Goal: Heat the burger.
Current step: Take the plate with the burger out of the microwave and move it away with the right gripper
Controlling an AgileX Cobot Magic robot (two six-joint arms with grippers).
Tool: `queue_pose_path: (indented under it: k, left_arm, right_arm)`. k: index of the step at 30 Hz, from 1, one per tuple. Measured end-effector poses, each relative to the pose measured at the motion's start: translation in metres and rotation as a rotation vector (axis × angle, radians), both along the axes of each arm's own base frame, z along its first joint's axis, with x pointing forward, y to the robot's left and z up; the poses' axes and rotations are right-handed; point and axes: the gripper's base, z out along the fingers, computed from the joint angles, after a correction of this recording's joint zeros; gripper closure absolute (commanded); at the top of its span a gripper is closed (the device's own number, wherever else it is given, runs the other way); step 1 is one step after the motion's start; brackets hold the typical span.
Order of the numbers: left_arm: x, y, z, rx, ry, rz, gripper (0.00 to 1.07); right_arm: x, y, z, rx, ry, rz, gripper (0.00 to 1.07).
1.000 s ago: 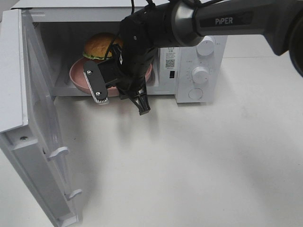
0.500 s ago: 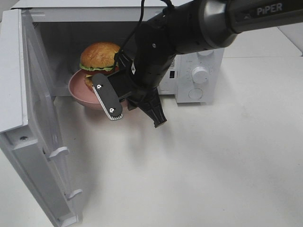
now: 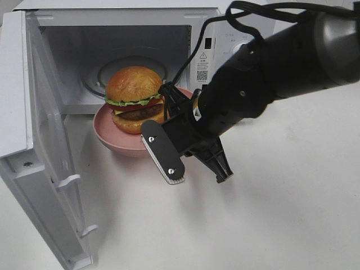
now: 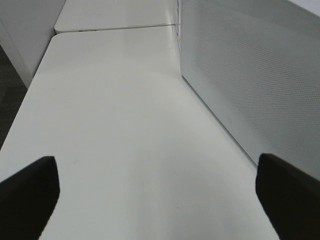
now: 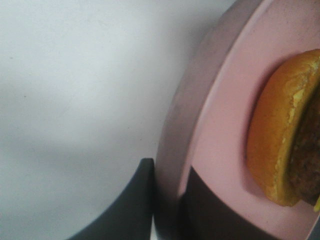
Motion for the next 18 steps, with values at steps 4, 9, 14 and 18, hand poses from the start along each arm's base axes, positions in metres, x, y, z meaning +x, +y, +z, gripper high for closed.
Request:
queue_pose_path:
  k: [4,9,14,18]
  left_arm:
    - [0.000,0.000,0.000,0.000,0.000,0.000,0.07]
    - [0.000,0.000,0.000,0.000,0.000,0.000,0.07]
    - [0.000,0.000,0.000,0.000,0.000,0.000,0.07]
    - [0.000,0.000,0.000,0.000,0.000,0.000,0.07]
  right_arm:
    - [-0.017,-0.012,0.005,0.061,-0.046,0.015,1.07]
    - [-0.034,-0.025,0.009,0.105,-0.079,0.027,1.07]
    - [-0.051,-0.040,0.011,0.106,-0.076,0.028,1.07]
    - [-0.059,-0.047,0.013,0.106,-0.075,0.026,1.07]
